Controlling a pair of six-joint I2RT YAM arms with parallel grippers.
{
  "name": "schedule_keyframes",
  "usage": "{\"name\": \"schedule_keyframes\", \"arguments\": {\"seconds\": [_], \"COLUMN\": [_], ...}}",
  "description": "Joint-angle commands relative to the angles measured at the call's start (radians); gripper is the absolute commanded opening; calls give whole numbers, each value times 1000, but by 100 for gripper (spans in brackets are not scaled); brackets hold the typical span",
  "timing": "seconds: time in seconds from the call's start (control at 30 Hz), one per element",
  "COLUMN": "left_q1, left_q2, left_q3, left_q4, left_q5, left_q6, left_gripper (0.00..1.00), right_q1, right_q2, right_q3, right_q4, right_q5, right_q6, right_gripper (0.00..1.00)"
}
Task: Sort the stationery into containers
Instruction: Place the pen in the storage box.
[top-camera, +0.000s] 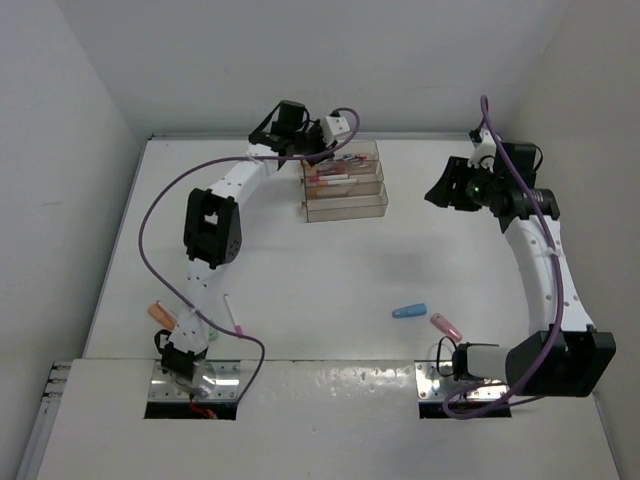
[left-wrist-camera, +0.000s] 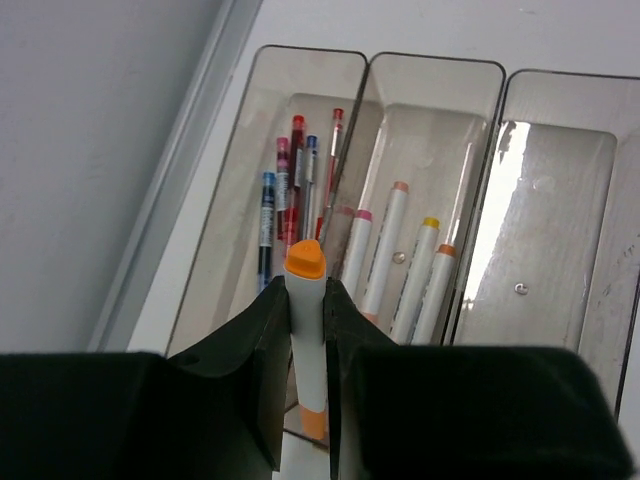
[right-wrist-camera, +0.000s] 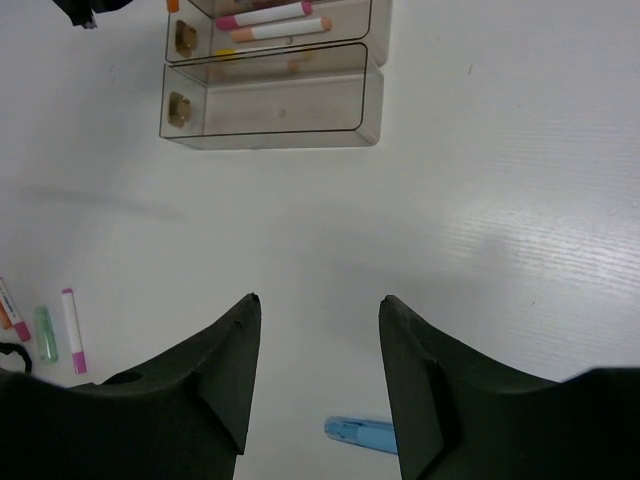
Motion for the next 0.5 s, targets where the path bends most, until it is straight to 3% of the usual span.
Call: {"name": "schedule_keyframes", "arguments": {"seconds": [0.0, 0.1, 0.2, 0.23, 0.33, 0.47], "left_q1": [-19, -28, -36, -34, -25, 4], "left_q2": [20, 24, 21, 17, -14, -120], "left_q3": [-11, -13, -19, -18, -8, -24], "left_q4": [30, 22, 16, 22, 28, 28], "left_q5": [67, 73, 55, 33, 57, 163], "left_q6": [47, 44, 37, 0, -66, -141], "left_gripper": [0, 4, 43, 62, 69, 66], "right_q1": [-6, -7, -2, -1, 14, 45], "right_q2": [33, 56, 70, 73, 78, 81], "right_q3": [54, 72, 80, 82, 71, 24], "right_q4": [17, 18, 21, 23, 37, 89], "right_q5": [19, 12, 9, 2, -8, -42], "right_q6": [-9, -9, -4, -3, 4, 13], "right_gripper": [50, 50, 50, 50, 50, 50]}}
